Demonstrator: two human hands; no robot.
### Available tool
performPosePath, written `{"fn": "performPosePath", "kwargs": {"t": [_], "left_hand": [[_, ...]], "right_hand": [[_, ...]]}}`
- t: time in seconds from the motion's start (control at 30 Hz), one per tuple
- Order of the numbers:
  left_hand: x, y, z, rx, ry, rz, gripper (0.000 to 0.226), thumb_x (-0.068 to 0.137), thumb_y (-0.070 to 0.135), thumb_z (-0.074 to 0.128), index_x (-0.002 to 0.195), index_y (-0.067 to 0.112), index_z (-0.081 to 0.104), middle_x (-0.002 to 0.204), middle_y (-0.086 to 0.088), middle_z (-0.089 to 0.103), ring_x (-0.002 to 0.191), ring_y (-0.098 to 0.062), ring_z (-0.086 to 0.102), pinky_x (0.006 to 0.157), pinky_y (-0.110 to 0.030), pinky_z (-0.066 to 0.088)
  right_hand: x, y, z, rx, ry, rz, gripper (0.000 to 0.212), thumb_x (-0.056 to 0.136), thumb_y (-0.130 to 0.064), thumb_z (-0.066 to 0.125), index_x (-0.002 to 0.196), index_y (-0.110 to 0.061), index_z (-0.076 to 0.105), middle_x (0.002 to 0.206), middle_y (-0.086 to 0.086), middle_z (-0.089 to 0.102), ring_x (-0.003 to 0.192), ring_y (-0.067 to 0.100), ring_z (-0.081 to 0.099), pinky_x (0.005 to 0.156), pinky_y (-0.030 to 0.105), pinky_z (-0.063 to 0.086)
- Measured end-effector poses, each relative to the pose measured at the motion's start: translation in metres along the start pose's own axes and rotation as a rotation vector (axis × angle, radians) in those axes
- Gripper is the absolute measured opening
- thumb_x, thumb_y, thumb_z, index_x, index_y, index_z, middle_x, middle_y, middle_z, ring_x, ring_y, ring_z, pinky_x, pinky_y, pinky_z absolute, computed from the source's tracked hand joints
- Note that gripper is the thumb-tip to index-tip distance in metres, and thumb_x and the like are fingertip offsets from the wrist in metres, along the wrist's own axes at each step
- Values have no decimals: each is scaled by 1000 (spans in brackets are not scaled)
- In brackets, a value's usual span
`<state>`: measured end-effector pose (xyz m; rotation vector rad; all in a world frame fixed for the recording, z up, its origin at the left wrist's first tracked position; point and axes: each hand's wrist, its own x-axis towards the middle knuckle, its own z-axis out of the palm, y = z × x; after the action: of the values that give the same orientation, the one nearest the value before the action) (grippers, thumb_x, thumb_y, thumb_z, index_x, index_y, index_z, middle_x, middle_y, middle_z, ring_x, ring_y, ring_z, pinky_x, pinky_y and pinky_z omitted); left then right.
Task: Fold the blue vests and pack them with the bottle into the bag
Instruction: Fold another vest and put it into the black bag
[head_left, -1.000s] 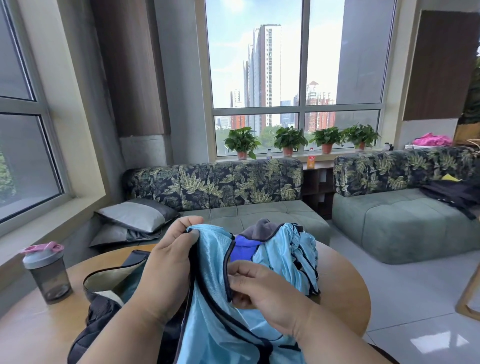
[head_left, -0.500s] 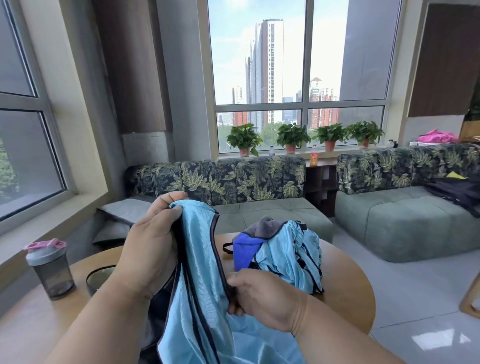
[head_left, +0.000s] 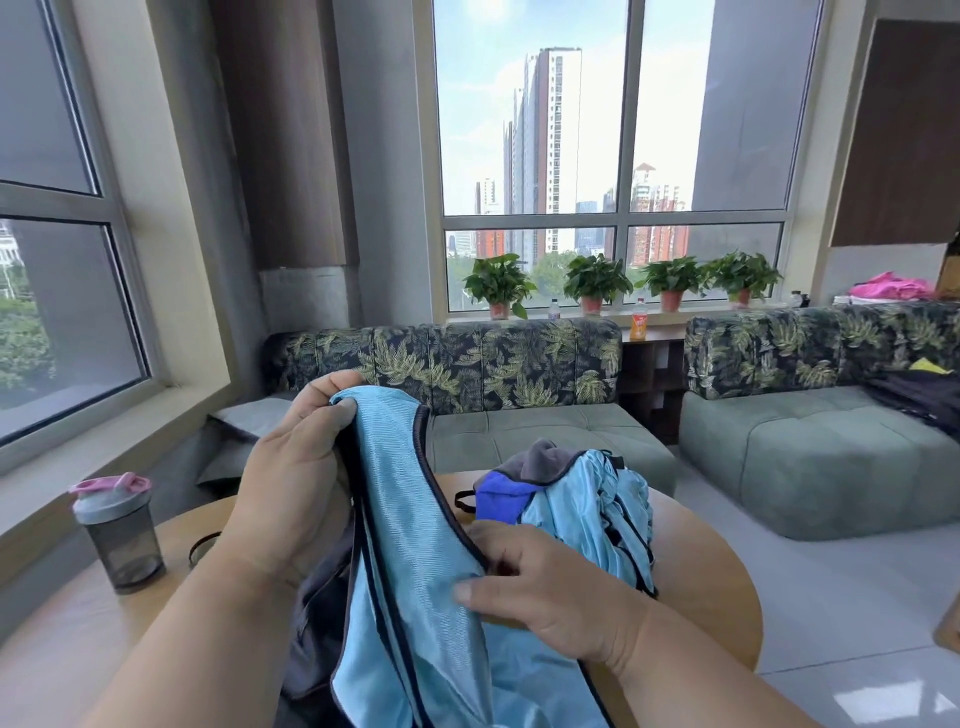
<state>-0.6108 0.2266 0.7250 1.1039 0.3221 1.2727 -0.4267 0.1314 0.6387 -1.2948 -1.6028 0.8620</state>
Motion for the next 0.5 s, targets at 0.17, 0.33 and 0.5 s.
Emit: {"fn": "performPosePath", "kwargs": {"t": [0.17, 0.33, 0.5], "left_hand": [[-4, -4, 3, 7, -9, -37, 28, 106, 0, 43, 109, 18, 65, 82, -5, 69, 68, -17, 62, 62, -26, 54], [-7, -2, 8, 38, -67, -58, 28, 106, 0, 40, 109, 18, 62, 84, -7, 68, 71, -19, 63, 71, -35, 52], [-7, 2, 6, 15, -61, -54, 30, 107, 1, 39, 109, 19, 63, 86, -8, 70, 72, -18, 65, 68, -28, 57]], "right_hand": [[6, -16, 8, 196, 104, -85, 35, 92, -9, 64, 126, -17, 68, 113, -3, 72, 107, 15, 63, 100, 33, 50], [8, -20, 21, 274, -90, -1, 28, 92, -17, 63, 117, -11, 73, 117, 6, 71, 113, 22, 63, 112, 51, 44], [0, -24, 25, 92, -139, 52, 35, 91, -21, 62, 103, 10, 71, 108, -9, 70, 106, 2, 63, 99, 20, 48]]}}
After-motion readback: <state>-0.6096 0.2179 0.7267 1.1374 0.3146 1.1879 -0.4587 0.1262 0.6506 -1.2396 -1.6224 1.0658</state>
